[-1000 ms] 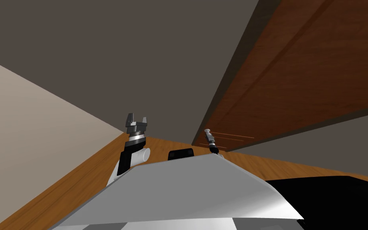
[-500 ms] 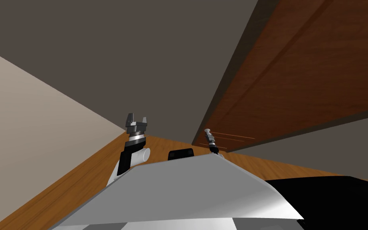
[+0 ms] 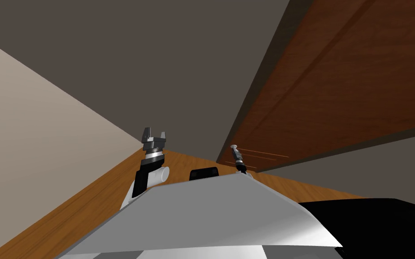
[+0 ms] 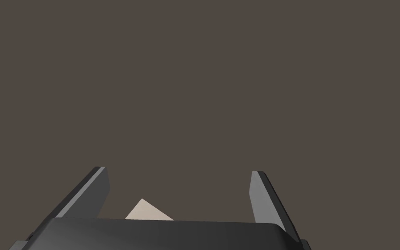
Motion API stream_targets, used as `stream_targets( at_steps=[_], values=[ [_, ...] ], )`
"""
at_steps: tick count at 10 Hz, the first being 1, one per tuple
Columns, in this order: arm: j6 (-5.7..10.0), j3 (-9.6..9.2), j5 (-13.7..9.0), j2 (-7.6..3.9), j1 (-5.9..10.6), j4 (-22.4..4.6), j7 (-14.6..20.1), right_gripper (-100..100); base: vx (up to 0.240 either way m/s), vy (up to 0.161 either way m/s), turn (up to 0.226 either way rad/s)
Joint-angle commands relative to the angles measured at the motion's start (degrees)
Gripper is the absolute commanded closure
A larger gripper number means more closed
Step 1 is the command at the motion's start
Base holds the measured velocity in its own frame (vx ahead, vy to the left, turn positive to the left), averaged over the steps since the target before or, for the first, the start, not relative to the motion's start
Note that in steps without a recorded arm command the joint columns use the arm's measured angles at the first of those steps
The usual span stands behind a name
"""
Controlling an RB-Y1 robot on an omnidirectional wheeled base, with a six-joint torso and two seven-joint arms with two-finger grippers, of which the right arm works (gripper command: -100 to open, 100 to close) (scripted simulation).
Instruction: Pull the door open
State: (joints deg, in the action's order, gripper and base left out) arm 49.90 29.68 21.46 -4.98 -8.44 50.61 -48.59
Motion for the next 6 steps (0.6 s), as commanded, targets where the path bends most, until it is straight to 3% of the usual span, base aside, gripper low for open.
stream_targets(
  at_steps=[1,6],
  values=[
    [-0.03,-0.20,-0.5,0.00,-0.04,0.0,1.7,100,-0.030,-0.007,0.024],
    [-0.12,-1.52,-3.8,-0.71,0.48,-0.7,9.2,100,-0.039,-0.013,0.056]
  ],
)
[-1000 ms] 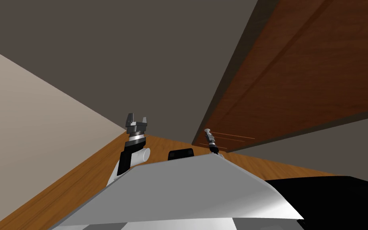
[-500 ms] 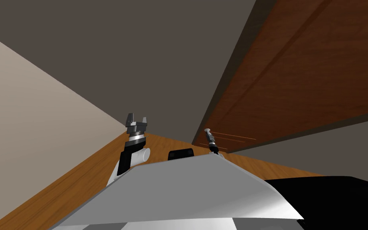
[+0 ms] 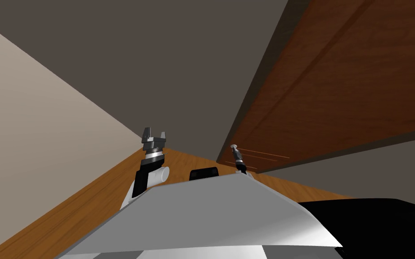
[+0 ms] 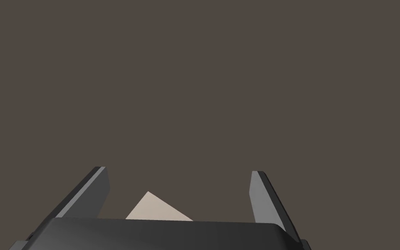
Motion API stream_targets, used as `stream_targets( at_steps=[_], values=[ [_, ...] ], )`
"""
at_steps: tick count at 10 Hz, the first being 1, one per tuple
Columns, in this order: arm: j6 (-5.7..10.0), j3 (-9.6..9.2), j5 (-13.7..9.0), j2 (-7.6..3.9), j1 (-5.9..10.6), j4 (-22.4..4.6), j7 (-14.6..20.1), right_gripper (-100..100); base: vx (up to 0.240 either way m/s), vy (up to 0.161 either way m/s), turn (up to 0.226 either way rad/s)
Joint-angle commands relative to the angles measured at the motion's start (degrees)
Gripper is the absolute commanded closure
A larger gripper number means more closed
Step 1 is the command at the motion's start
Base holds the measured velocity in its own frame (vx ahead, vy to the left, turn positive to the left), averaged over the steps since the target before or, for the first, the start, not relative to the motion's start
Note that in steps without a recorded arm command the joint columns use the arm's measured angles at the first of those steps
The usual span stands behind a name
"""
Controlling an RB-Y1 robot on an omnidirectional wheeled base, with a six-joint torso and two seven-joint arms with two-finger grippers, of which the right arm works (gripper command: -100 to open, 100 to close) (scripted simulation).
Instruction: Pull the door open
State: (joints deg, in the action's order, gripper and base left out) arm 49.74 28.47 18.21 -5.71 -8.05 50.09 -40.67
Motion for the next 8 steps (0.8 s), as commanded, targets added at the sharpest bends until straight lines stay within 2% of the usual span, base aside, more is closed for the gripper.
stream_targets(
  at_steps=[1,8],
  values=[
    [0.03,-0.31,-0.5,0.03,0.08,-0.2,1.8,100,-0.029,-0.010,0.024],
    [-0.10,-2.19,-5.2,-0.96,0.82,-1.3,12.6,100,-0.049,-0.013,0.054]
  ],
)
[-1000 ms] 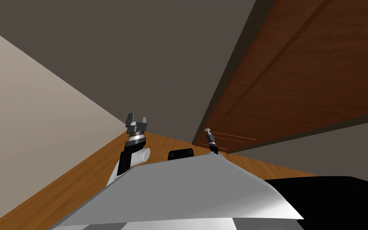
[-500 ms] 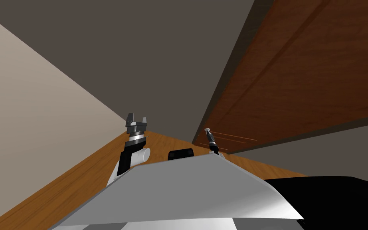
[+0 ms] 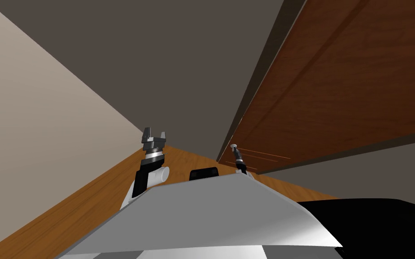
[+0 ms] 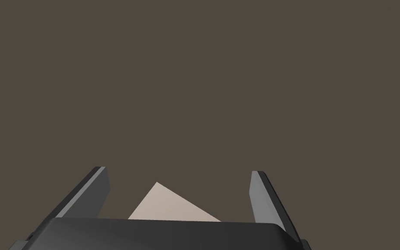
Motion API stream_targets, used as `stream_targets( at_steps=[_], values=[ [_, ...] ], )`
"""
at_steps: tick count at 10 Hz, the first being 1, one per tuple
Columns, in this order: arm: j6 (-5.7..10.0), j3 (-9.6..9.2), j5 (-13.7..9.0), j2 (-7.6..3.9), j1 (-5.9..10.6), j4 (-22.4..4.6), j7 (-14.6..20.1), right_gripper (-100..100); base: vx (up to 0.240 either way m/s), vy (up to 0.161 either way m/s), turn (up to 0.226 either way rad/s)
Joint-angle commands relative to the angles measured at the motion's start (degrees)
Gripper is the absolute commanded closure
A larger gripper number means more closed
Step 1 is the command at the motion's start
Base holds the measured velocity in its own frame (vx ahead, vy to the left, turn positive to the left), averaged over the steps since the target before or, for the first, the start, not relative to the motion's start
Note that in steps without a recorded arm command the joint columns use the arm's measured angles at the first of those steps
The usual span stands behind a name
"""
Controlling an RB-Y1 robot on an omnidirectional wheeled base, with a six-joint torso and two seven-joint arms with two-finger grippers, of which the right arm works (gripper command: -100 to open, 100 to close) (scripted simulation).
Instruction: Pull the door open
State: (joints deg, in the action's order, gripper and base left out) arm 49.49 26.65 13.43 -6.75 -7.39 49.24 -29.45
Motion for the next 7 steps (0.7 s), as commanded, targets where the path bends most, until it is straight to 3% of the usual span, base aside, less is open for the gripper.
stream_targets(
  at_steps=[1,7],
  values=[
    [0.16,-0.37,-0.5,0.09,0.15,-0.4,1.7,100,-0.029,-0.007,0.033],
    [0.04,-2.05,-4.7,-0.77,0.81,-1.4,10.9,100,-0.048,-0.011,0.058]
  ],
)
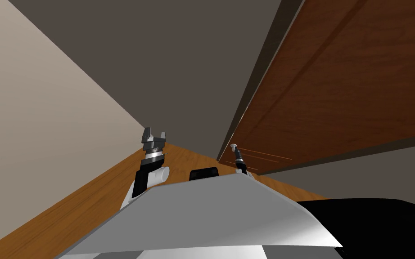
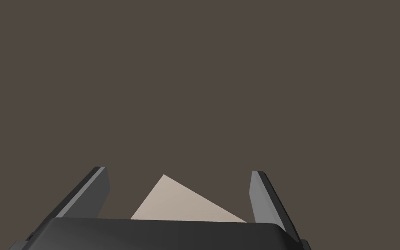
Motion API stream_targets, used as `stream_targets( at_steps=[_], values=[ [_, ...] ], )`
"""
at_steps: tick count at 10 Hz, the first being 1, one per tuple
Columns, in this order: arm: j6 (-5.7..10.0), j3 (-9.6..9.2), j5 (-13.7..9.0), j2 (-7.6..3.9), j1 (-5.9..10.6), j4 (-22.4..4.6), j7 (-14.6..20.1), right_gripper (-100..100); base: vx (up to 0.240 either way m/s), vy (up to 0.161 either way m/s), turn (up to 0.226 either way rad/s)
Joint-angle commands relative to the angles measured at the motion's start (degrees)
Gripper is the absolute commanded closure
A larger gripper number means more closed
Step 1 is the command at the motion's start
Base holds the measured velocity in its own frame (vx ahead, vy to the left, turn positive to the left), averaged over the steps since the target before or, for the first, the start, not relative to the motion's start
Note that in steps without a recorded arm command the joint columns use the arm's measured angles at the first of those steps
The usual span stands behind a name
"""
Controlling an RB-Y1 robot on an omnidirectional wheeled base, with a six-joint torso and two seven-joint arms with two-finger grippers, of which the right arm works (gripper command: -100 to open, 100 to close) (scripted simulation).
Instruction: Pull the door open
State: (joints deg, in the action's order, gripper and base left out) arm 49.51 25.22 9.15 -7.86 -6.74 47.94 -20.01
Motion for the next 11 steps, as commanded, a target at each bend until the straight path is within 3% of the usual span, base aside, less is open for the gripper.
stream_targets(
  at_steps=[1,11],
  values=[
    [-0.01,-1.04,-1.5,0.12,0.32,-0.4,2.9,100,-0.067,-0.018,0.069],
    [-0.17,-3.31,-7.2,-1.01,1.21,-1.7,15.7,100,-0.047,-0.010,0.056]
  ],
)
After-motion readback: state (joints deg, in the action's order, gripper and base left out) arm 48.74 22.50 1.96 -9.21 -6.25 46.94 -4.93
